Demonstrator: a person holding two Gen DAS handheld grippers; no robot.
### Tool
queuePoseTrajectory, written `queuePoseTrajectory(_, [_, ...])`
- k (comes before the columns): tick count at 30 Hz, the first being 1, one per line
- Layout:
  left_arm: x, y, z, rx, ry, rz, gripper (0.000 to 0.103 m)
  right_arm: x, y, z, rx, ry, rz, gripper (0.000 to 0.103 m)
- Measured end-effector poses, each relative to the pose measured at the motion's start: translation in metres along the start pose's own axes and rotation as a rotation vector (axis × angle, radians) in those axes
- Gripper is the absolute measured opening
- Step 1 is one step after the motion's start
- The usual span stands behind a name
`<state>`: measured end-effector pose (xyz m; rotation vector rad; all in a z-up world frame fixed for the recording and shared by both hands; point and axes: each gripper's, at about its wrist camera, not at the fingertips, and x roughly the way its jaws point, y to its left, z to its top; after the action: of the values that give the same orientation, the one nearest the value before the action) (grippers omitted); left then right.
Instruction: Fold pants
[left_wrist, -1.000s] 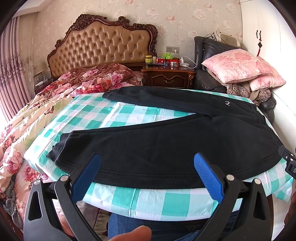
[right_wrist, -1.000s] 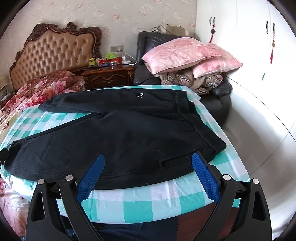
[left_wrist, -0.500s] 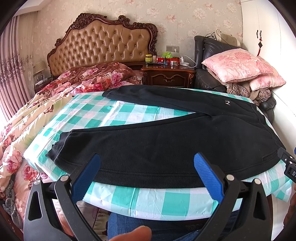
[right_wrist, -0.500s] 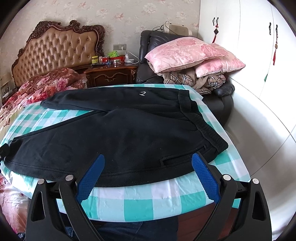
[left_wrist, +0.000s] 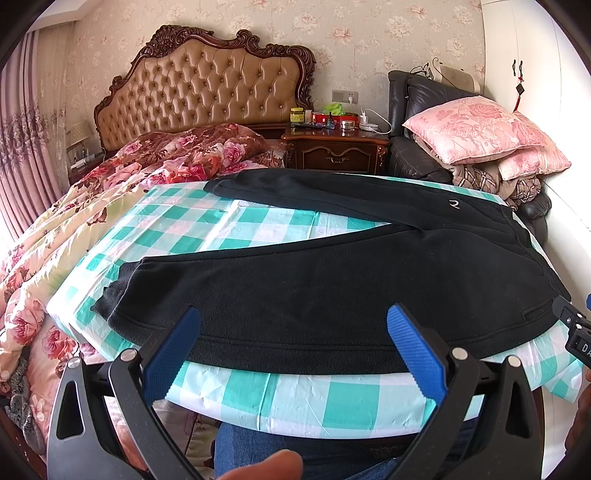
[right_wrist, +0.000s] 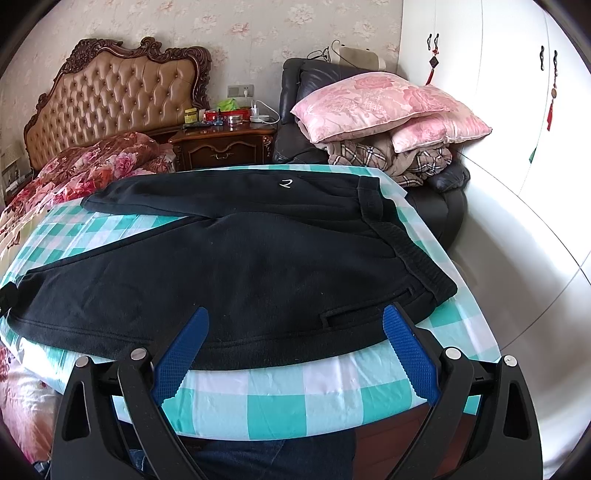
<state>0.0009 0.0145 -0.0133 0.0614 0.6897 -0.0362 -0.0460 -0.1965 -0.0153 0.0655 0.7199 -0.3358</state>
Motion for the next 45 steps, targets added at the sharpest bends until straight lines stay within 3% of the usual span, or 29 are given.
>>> queuePoseTrajectory(12, [0.005,0.0,-0.009,-0.006,0.017,-0.005,0.101,0.008,-0.008,0.0,0.03,0.028,0.012,0.092])
queuePoseTrajectory(16, [0.013,0.003,-0.012,-0.025,0.046,-0.033,0.101,0.021,-0.026,0.005,0.093,0.068,0.068,0.092])
queuePoseTrajectory(20, [0.024,0.007,-0.012,-0.05,0.075,-0.096,0.101,0.045,-0.061,0.032,0.161,0.081,0.11,0.092])
queuePoseTrajectory(24, [0.032,0.011,-0.014,-0.072,0.104,-0.155,0.101,0.087,-0.096,0.079,0.153,0.105,0.103,0.092])
queuePoseTrajectory(28, [0.046,0.012,-0.014,-0.087,0.138,-0.187,0.101,0.164,-0.148,0.142,0.197,0.189,0.098,0.092])
queuePoseTrajectory(30, [0.058,0.013,-0.016,-0.092,0.17,-0.192,0.101,0.202,-0.164,0.17,0.176,0.218,0.059,0.092])
queuePoseTrajectory(32, [0.068,0.014,-0.017,-0.095,0.192,-0.189,0.101,0.245,-0.174,0.195,0.144,0.258,0.08,0.092])
queuePoseTrajectory(38, [0.101,0.024,-0.013,-0.115,0.249,-0.174,0.101,0.341,-0.18,0.221,0.082,0.372,0.12,0.092])
queuePoseTrajectory(43, [0.119,0.043,-0.003,-0.141,0.261,-0.127,0.101,0.386,-0.179,0.224,0.04,0.439,0.131,0.092])
queuePoseTrajectory(45, [0.126,0.051,0.002,-0.156,0.267,-0.105,0.101,0.397,-0.177,0.222,0.022,0.458,0.131,0.083])
